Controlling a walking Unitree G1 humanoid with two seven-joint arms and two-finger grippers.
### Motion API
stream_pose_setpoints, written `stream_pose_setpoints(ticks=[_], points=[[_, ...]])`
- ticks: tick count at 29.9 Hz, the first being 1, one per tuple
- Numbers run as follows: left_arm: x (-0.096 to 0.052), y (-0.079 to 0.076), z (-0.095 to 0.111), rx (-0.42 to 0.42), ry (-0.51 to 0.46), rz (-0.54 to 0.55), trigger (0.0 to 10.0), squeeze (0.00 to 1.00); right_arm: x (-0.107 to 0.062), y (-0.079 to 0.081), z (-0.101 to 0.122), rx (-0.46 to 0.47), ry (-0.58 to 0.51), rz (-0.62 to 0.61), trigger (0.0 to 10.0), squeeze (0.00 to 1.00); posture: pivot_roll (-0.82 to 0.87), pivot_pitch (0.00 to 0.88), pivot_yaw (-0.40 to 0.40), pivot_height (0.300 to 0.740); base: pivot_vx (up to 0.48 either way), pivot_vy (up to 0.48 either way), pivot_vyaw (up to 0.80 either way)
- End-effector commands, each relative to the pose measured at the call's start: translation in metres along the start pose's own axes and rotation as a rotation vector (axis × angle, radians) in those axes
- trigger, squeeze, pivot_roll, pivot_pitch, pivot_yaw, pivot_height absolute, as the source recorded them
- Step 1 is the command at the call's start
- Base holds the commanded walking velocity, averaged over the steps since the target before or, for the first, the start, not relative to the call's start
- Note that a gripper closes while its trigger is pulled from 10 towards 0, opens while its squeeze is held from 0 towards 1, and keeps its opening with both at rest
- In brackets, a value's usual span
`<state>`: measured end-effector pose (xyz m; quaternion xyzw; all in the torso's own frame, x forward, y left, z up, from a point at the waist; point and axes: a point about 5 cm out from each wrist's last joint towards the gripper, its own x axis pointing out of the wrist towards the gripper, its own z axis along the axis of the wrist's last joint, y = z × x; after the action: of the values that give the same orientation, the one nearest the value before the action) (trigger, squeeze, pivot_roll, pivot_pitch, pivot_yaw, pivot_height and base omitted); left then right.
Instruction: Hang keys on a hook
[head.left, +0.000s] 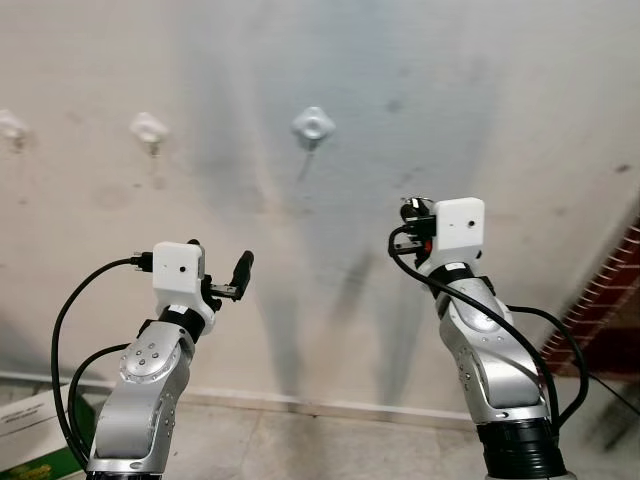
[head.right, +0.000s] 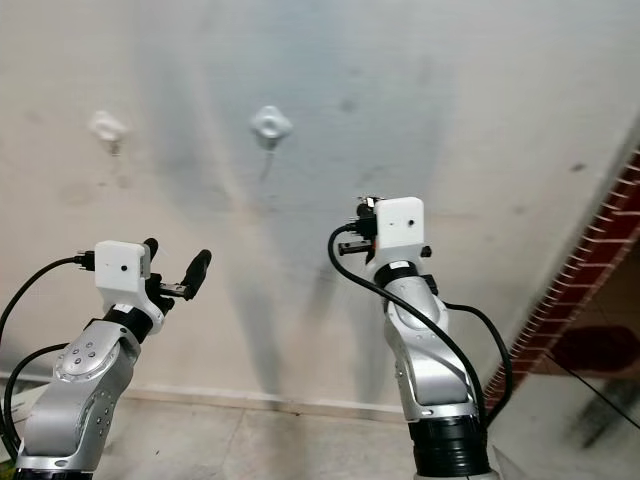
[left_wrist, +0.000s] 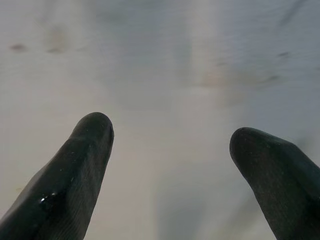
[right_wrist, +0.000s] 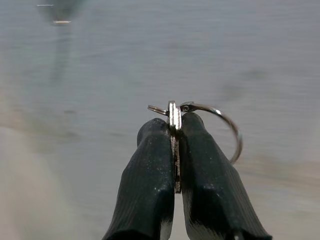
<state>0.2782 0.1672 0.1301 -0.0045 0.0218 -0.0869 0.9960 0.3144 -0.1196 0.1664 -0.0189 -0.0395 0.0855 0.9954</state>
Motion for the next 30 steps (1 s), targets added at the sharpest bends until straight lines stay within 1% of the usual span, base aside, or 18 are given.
stream_pose_setpoints(ticks=[1,8,12,23,27,30], points=[[0.000,0.006,0.004,0.025,-0.001,0.016,10.0,0.00,0.003,0.007,0.003,0.003,-0.011,0.018,10.0,0.00,0.04,0.000,0.083,0.740,0.000,0.480,0.00],[0.000,0.005,0.004,0.027,-0.004,0.011,10.0,0.00,0.003,0.007,0.003,0.002,-0.013,0.015,10.0,0.00,0.04,0.000,0.085,0.740,0.000,0.480,0.00],[0.000,0.004,0.004,0.038,-0.004,0.004,10.0,0.00,0.003,0.006,0.004,0.001,-0.015,0.010,10.0,0.00,0.04,0.000,0.086,0.740,0.000,0.000,0.00],[0.001,0.005,0.004,0.028,-0.003,-0.019,10.0,0.00,0.006,0.004,0.008,-0.011,-0.037,-0.002,10.0,0.00,0.05,0.000,0.084,0.740,0.000,0.000,0.00],[0.002,0.005,0.005,0.033,-0.006,-0.026,10.0,0.00,0.007,0.005,0.014,-0.007,-0.074,-0.011,10.0,0.00,0.05,0.000,0.084,0.740,0.000,0.000,0.00],[0.002,0.005,0.005,0.036,-0.005,-0.030,10.0,0.00,0.009,0.010,0.019,0.004,-0.088,0.007,10.0,0.00,0.06,0.000,0.085,0.740,0.000,0.000,0.00]])
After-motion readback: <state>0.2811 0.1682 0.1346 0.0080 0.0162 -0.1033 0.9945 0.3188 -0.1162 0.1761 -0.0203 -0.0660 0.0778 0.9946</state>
